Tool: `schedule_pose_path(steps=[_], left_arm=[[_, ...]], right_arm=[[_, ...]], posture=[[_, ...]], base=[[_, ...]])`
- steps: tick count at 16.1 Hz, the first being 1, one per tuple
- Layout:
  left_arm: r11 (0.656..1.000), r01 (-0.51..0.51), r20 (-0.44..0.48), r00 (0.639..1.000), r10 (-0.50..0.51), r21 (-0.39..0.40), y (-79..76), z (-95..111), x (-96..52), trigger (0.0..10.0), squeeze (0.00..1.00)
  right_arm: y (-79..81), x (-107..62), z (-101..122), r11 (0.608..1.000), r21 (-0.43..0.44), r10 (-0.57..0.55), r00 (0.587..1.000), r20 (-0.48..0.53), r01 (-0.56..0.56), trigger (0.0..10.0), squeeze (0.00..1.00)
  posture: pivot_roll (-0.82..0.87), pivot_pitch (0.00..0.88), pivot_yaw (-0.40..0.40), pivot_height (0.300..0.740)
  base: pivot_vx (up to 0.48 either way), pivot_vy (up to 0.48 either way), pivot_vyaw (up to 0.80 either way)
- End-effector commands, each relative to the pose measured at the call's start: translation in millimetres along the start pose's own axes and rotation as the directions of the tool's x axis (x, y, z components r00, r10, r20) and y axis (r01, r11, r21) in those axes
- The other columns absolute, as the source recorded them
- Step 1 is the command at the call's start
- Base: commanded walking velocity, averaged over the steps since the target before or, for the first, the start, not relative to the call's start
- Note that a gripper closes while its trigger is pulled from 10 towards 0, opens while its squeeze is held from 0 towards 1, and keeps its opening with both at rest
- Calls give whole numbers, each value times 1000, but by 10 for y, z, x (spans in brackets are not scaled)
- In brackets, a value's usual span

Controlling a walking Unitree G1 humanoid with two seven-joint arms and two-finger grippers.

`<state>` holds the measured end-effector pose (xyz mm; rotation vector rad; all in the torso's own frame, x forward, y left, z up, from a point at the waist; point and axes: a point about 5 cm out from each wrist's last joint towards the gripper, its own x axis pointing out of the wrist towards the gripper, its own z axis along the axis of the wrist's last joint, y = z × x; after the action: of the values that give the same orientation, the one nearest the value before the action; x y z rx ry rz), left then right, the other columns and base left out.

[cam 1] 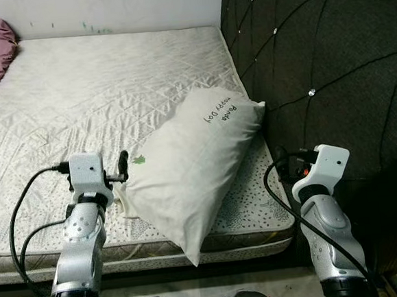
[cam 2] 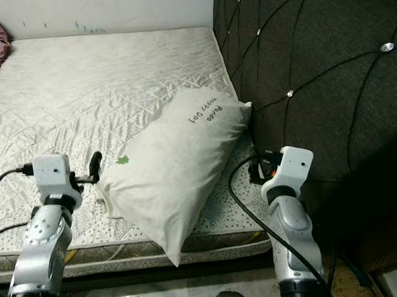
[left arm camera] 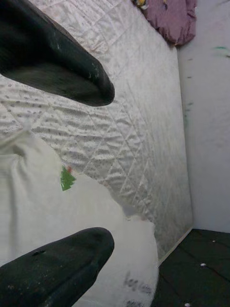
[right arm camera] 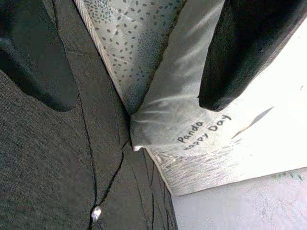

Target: Clean up the room

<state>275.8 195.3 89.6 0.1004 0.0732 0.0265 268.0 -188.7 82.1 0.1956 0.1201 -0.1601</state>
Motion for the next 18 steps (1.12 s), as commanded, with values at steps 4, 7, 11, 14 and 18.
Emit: schedule_pose_path(steps=[4,7,11,14,18], left_arm=[[1000,-4,-16,1000,4,-18,-20,-26,-24,10000,0],[1000,0,-11,1000,0,-9,-14,-14,-11,10000,0],[1000,0,-1,1000,0,7,-11,2,14,10000,0],[1000,6,7,1000,-6,8,-26,31,40,10000,0],[1000,8,1,1000,-8,6,-20,14,29,10000,0]], right_arm=[[1,-14,31,1000,4,9,1000,17,-9,10000,0],[6,2,46,1000,-3,10,1000,22,-10,10000,0],[17,-5,60,999,-31,19,999,28,-18,10000,0],[9,-3,60,1000,-17,7,1000,29,-6,10000,0],[-10,-7,53,1000,-11,-3,1000,26,4,10000,0]], posture=[[4,40,7,740],[5,41,7,740],[0,42,10,740],[0,44,12,740],[1,49,12,740]], base=[[0,0,0],[0,0,0],[0,0,375],[0,0,0],[0,0,0]])
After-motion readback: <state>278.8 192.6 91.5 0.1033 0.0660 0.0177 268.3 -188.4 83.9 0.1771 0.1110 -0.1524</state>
